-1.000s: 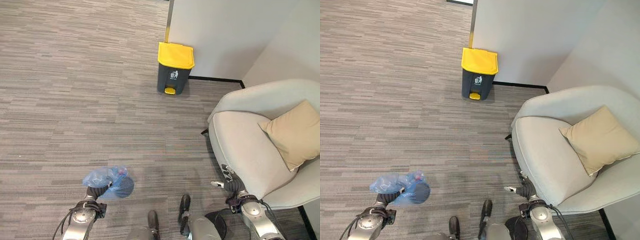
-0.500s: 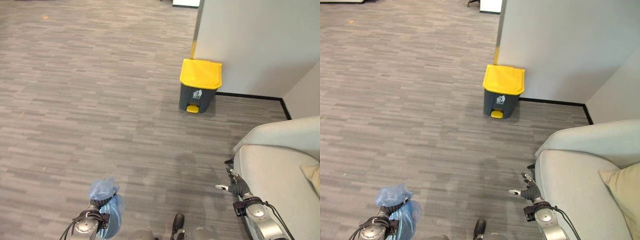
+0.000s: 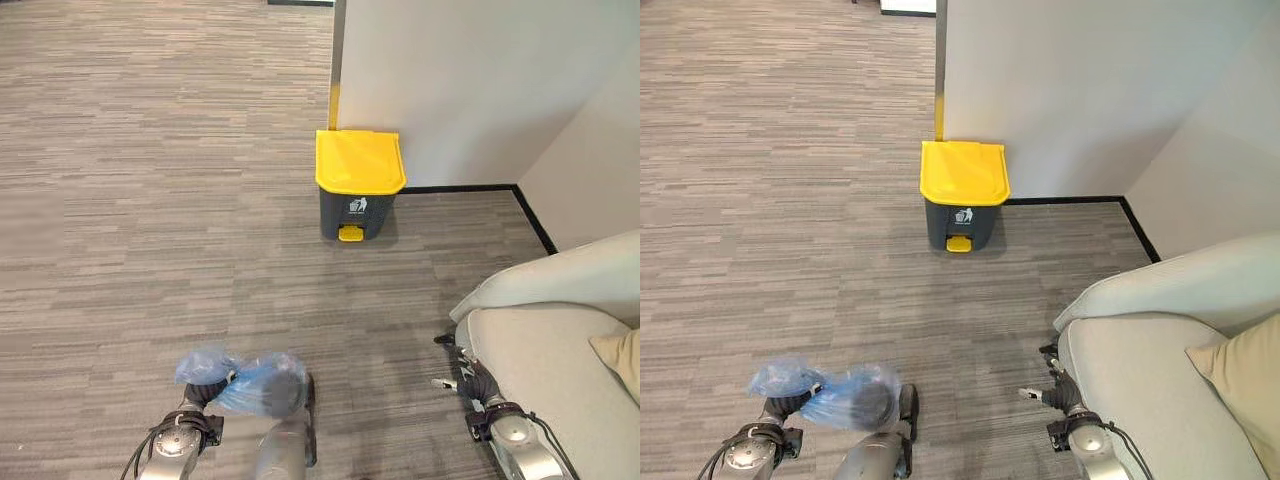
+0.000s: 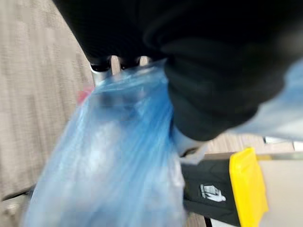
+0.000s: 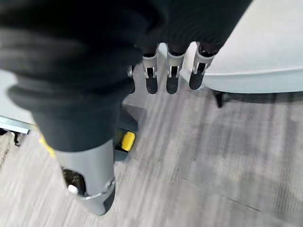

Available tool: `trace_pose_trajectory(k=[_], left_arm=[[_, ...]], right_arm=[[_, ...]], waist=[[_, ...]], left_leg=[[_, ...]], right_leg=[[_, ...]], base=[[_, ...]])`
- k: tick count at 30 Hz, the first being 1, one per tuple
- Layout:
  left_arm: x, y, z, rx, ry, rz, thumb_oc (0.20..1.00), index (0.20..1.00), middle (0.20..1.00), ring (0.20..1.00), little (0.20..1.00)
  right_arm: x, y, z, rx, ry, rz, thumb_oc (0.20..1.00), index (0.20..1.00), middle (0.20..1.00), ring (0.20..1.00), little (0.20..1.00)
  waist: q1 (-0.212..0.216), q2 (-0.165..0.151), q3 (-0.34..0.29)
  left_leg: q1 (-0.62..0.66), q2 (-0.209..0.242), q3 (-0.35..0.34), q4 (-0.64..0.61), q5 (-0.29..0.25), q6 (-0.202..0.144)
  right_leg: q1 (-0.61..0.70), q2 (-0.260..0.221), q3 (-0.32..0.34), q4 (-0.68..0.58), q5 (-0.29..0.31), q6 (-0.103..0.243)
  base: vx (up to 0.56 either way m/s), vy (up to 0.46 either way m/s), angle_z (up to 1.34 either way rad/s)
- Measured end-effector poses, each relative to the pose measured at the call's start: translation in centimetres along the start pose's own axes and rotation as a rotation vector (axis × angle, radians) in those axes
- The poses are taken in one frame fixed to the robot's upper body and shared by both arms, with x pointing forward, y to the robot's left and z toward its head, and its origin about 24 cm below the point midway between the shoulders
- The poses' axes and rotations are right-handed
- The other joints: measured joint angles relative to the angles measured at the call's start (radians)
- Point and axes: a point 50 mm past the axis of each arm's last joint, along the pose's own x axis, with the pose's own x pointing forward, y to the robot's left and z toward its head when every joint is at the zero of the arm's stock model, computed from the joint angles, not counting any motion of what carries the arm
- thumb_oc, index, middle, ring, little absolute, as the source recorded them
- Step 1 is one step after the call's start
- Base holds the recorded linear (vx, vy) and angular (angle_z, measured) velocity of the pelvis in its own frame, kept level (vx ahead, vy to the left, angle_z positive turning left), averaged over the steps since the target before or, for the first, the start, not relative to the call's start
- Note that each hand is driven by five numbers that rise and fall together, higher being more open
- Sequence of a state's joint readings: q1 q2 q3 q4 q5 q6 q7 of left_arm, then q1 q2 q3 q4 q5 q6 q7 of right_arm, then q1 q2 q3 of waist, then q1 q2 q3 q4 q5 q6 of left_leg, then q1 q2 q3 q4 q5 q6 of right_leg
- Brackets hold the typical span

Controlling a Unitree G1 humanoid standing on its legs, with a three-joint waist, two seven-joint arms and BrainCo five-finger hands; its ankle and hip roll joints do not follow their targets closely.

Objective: Gather garbage on tea table into small bin, then transfer packed bag to large trash can.

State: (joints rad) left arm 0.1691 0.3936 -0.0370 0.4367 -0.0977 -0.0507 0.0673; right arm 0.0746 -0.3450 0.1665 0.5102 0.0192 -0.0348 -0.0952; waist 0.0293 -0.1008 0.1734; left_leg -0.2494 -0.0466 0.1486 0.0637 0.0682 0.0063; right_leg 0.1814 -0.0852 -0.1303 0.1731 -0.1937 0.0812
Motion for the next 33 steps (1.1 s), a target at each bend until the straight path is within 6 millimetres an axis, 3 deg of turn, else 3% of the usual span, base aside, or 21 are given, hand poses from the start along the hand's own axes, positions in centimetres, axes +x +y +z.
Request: trace_pose_trajectory(k=[2,4,5,6,9,10,11,12,13,14,15,16,19,20,22,23,24,26,28,31,33], left_arm=[[-0.1,1.0,-0.2,0.032,0.007,0.012,0.2,0.2,0.2,0.2,0.2],[0.6,2.1,1.0,0.064,-0.025,0.034,0.2,0.2,0.2,0.2,0.2],[0.6,2.5,1.0,0.074,-0.017,0.048,0.2,0.2,0.2,0.2,0.2],[0.6,2.6,1.0,0.072,-0.02,0.054,0.2,0.2,0.2,0.2,0.2],[0.4,2.5,0.8,0.069,-0.013,0.052,0.2,0.2,0.2,0.2,0.2],[0.4,2.4,0.5,0.062,-0.002,0.057,0.2,0.2,0.2,0.2,0.2],[0.4,2.5,0.3,0.062,0.004,0.058,0.2,0.2,0.2,0.2,0.2],[0.3,2.3,0.1,0.058,0.014,0.054,0.2,0.2,0.2,0.2,0.2],[0.1,2.2,-0.7,0.041,0.044,0.063,0.2,0.2,0.2,0.2,0.2],[-0.1,1.9,-1.2,0.027,0.06,0.061,0.2,0.2,0.2,0.2,0.2],[0.0,1.9,-1.1,0.017,0.053,0.063,0.2,0.2,0.2,0.2,0.2],[0.0,2.1,-1.1,0.016,0.056,0.07,0.2,0.2,0.2,0.2,0.2],[0.0,0.8,-1.1,0.0,0.055,0.034,0.2,0.2,0.2,0.2,0.2],[0.2,-0.5,-0.9,-0.013,0.05,0.002,0.2,0.2,0.2,0.2,0.2],[-0.1,-1.3,-1.1,-0.022,0.051,-0.02,0.2,0.2,0.2,0.2,0.2],[-0.2,-1.2,-1.1,-0.019,0.05,-0.019,0.2,0.2,0.2,0.2,0.2],[-0.3,-1.1,-1.1,-0.015,0.045,-0.018,0.2,0.2,0.2,0.2,0.2],[-0.5,-1.0,-0.8,-0.021,0.025,-0.013,0.2,0.2,0.2,0.2,0.2],[-0.4,-0.2,-0.6,-0.016,0.016,0.006,0.2,0.2,0.2,0.2,0.2],[0.3,0.3,0.7,0.001,-0.024,0.012,0.2,0.2,0.2,0.2,0.2],[0.5,0.2,0.9,-0.003,-0.031,0.005,0.2,0.2,0.2,0.2,0.2]], right_arm=[[0.0,0.5,0.4,0.013,-0.018,0.011,1.0,1.0,1.0,1.0,1.0],[0.5,0.9,1.4,0.003,-0.049,0.034,1.0,1.0,1.0,1.0,1.0],[0.6,1.3,2.0,0.017,-0.069,0.044,1.0,1.0,1.0,1.0,1.0],[0.5,1.5,2.4,0.023,-0.088,0.051,1.0,1.0,1.0,1.0,1.0],[0.3,1.7,2.1,0.02,-0.078,0.059,1.0,1.0,1.0,1.0,1.0],[0.4,1.8,2.1,0.018,-0.075,0.064,1.0,1.0,1.0,1.0,1.0],[0.3,1.9,2.1,0.014,-0.078,0.068,1.0,1.0,1.0,1.0,1.0],[0.5,1.6,2.3,0.004,-0.083,0.062,1.0,1.0,1.0,1.0,1.0],[0.4,1.9,1.8,0.0,-0.057,0.075,1.0,1.0,1.0,1.0,1.0],[0.3,2.1,1.5,-0.001,-0.044,0.081,1.0,1.0,1.0,1.0,1.0],[0.1,2.3,1.5,0.008,-0.047,0.084,1.0,1.0,1.0,1.0,1.0],[0.1,2.4,1.2,0.011,-0.027,0.085,1.0,1.0,1.0,1.0,1.0],[0.0,2.3,0.8,0.0,-0.021,0.097,1.0,1.0,1.0,1.0,1.0],[0.0,1.6,0.5,-0.017,-0.008,0.086,1.0,1.0,1.0,1.0,1.0],[0.4,0.8,1.2,-0.034,-0.029,0.068,1.0,1.0,1.0,1.0,1.0],[0.8,0.5,2.0,-0.031,-0.053,0.057,1.0,1.0,1.0,1.0,1.0],[1.0,0.2,2.3,-0.028,-0.065,0.047,1.0,1.0,1.0,1.0,1.0],[1.1,-0.6,2.6,-0.026,-0.074,0.021,1.0,1.0,1.0,1.0,1.0],[1.3,-0.6,3.5,-0.031,-0.108,0.012,1.0,1.0,1.0,1.0,1.0],[1.2,-0.6,3.3,-0.019,-0.096,0.003,1.0,1.0,1.0,1.0,1.0],[1.2,-0.6,3.1,-0.014,-0.09,0.0,1.0,1.0,1.0,1.0,1.0]], waist=[[0.012,-0.014,-0.018],[-0.006,-0.037,-0.005],[0.0,-0.026,0.002],[-0.002,-0.015,0.006],[-0.005,-0.001,0.009],[-0.005,-0.005,0.011],[-0.012,-0.029,0.016],[-0.017,-0.002,0.04],[-0.016,-0.004,0.036],[-0.019,0.007,0.036],[-0.042,-0.002,0.046],[-0.036,-0.005,0.054],[-0.05,0.003,0.054],[-0.051,0.018,0.042],[-0.045,0.05,0.035],[-0.043,0.038,0.036],[-0.046,0.035,0.034],[-0.039,0.055,0.025],[-0.025,0.014,0.017],[-0.019,-0.052,0.032],[-0.021,-0.042,0.034]], left_leg=[[0.018,-0.016,-0.002,-0.004,0.029,0.006],[0.044,-0.032,-0.002,-0.002,-0.008,0.063],[0.056,-0.03,0.002,-0.016,-0.012,0.068],[0.083,-0.027,0.002,-0.039,-0.003,0.054],[0.131,-0.027,0.017,-0.087,-0.027,0.068],[0.145,-0.024,0.057,-0.085,-0.071,0.042],[0.128,-0.033,0.079,-0.01,-0.12,0.046],[0.096,-0.032,0.091,0.078,-0.132,0.123],[0.12,-0.046,0.103,0.059,-0.143,0.109],[0.148,-0.045,0.109,0.027,-0.172,0.034],[0.12,-0.03,0.037,0.205,-0.236,0.086],[0.137,-0.048,0.029,0.205,-0.284,0.103],[0.31,-0.073,-0.075,0.058,-0.268,0.092],[0.353,-0.054,-0.114,0.036,-0.277,0.07],[0.339,-0.027,-0.098,0.096,-0.259,0.013],[0.284,-0.026,-0.078,0.202,-0.261,-0.033],[0.274,-0.015,-0.069,0.217,-0.273,-0.041],[0.299,0.044,-0.058,0.197,-0.212,-0.067],[0.247,0.053,-0.058,0.335,-0.243,-0.077],[0.168,0.045,-0.077,0.118,-0.24,-0.071],[0.089,0.06,-0.088,0.059,-0.169,-0.075]], right_leg=[[-0.062,-0.024,0.014,0.116,-0.043,0.023],[-0.171,-0.034,0.02,0.313,-0.028,0.053],[-0.256,-0.049,0.016,0.449,-0.055,0.076],[-0.3,-0.051,-0.001,0.465,-0.075,0.065],[-0.388,-0.059,-0.066,0.316,-0.066,0.035],[-0.425,-0.065,-0.083,0.191,-0.009,0.016],[-0.446,-0.093,-0.086,0.144,0.025,0.024],[-0.476,-0.109,-0.081,0.129,0.062,0.064],[-0.51,-0.116,-0.083,0.092,0.11,0.066],[-0.524,-0.094,-0.1,0.008,0.168,0.048],[-0.546,-0.105,-0.075,-0.077,0.224,0.098],[-0.561,-0.116,-0.076,-0.105,0.264,0.106],[-0.505,-0.032,-0.102,-0.105,0.337,-0.011],[-0.465,0.003,-0.114,-0.089,0.347,-0.098],[-0.428,0.02,-0.144,-0.098,0.366,-0.134],[-0.411,0.005,-0.139,-0.107,0.368,-0.143],[-0.378,0.004,-0.138,-0.126,0.358,-0.15],[-0.343,0.044,-0.148,-0.105,0.312,-0.15],[-0.274,0.043,-0.087,-0.152,0.29,-0.172],[-0.22,0.016,0.019,-0.236,0.287,-0.129],[-0.216,0.012,0.006,-0.229,0.29,-0.119]], base=[[0.2,0.175,-0.43],[0.2,0.144,-0.33],[0.19,0.076,-0.39],[0.2,0.05,-0.29],[0.22,0.048,-0.05],[0.28,0.018,0.04],[0.28,-0.01,0.16],[0.33,-0.038,0.1],[0.32,-0.061,0.05],[0.43,-0.13,0.29],[0.43,-0.173,0.38],[0.59,-0.277,0.59],[0.58,-0.353,0.89],[0.28,-0.227,0.83],[0.24,-0.198,0.42],[0.3,-0.227,0.21],[0.29,-0.196,0.22],[0.16,-0.087,-0.15],[0.27,-0.091,-0.58],[0.11,-0.02,-0.19],[0.11,0.005,-0.28]])
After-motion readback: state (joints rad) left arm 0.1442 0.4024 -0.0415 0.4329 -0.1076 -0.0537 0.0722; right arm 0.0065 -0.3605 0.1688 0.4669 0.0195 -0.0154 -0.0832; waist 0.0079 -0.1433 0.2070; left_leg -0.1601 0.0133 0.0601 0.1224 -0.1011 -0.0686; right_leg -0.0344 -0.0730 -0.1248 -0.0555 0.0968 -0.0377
